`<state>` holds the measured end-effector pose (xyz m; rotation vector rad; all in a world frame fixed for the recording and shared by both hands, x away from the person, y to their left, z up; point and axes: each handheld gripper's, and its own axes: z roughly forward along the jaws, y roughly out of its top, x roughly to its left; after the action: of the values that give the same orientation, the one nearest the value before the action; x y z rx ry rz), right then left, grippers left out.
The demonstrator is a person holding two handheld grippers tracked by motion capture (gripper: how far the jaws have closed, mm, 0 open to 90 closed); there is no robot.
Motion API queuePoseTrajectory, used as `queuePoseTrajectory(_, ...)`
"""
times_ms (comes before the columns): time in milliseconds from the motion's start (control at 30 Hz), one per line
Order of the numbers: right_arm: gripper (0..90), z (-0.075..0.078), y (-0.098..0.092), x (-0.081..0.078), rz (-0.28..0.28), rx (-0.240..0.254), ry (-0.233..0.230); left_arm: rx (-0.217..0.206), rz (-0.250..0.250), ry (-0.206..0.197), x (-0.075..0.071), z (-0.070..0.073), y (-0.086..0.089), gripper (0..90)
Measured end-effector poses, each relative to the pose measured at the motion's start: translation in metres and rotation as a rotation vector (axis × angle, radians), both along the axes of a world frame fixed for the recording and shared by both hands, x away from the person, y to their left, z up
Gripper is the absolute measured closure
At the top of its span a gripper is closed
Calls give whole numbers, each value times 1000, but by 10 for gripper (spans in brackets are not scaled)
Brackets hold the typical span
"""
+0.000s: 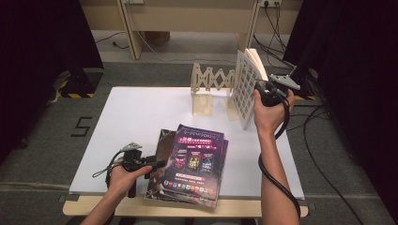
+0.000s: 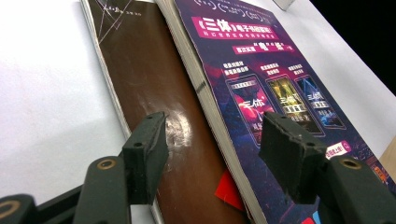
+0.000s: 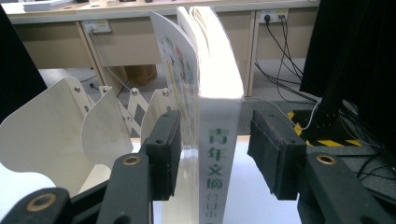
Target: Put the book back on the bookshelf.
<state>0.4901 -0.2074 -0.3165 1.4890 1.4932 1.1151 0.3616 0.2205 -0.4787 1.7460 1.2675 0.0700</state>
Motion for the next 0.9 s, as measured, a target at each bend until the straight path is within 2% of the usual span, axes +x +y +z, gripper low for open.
queuePoseTrajectory(433, 540, -4, -2, -12, 12, 0, 8, 8, -5, -2, -1, 1, -1, 402)
queuePoseTrajectory(767, 552, -7, -4, -31, 24, 28, 33, 12, -6, 0, -1, 0, -2, 402)
queuePoseTrajectory(900, 552, -11, -4, -37, 34, 14, 42, 11, -3, 1, 0, 0, -2, 404)
